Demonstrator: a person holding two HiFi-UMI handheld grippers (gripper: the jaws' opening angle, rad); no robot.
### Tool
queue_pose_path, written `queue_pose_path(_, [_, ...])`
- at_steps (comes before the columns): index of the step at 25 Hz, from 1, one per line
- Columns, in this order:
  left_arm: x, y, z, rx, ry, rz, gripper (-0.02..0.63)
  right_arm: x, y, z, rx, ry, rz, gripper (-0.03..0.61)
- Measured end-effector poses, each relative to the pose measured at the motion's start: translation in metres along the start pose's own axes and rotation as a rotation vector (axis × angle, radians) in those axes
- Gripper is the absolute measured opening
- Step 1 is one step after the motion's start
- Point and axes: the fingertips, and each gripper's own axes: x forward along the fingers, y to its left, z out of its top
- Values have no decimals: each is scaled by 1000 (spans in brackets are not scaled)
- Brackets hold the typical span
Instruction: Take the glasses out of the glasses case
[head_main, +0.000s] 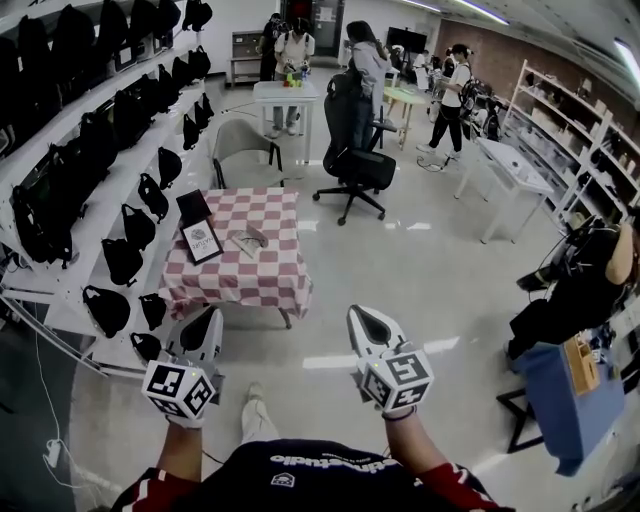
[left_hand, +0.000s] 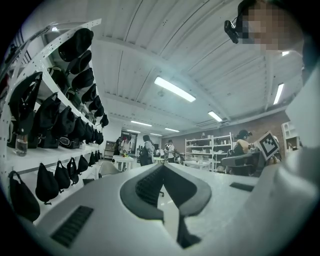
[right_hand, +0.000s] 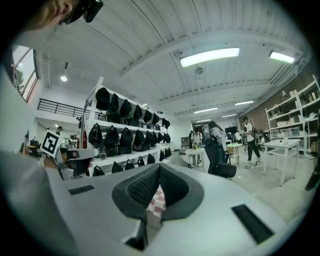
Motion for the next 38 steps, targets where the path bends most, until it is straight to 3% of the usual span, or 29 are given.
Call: queue_pose_path(38, [168,172,20,-66,-14,-45,5,211,-46,33,0,40,-68,0])
